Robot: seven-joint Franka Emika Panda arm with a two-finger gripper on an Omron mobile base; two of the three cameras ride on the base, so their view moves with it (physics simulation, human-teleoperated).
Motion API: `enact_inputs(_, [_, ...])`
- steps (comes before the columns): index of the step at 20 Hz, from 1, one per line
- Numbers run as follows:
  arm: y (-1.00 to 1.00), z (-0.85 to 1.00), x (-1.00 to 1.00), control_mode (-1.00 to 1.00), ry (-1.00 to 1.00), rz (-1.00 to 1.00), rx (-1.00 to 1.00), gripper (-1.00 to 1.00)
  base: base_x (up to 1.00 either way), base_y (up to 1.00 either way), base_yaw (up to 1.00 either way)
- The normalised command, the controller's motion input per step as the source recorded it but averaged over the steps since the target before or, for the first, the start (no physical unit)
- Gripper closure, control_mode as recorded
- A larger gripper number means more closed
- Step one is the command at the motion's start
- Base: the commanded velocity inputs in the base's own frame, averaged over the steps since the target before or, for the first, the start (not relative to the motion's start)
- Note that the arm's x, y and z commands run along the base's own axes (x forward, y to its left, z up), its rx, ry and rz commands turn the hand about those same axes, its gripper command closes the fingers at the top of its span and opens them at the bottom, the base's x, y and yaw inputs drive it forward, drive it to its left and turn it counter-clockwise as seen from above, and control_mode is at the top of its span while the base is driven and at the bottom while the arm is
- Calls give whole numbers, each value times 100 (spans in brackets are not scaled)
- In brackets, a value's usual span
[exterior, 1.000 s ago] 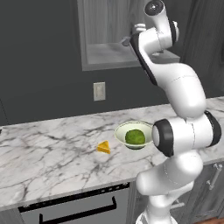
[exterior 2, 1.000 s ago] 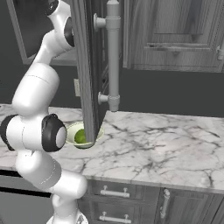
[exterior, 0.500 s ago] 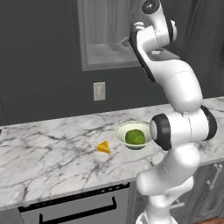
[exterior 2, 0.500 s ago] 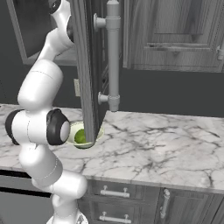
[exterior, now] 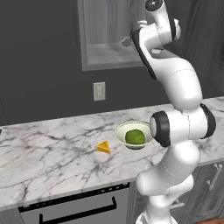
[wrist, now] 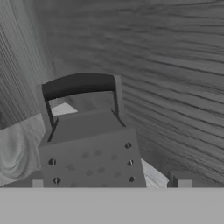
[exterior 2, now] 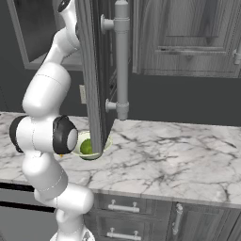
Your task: Pick the cheese from the fridge and the cheese grater from the cabinet and place them next to the salad bowl.
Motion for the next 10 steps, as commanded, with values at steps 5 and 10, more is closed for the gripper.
enact_inputs(5, [-8, 0, -4, -100, 0, -5, 3, -100, 0, 0, 0])
enact_inputs(10, [1, -2, 0, -100, 0, -2, 9, 100, 0, 0, 0])
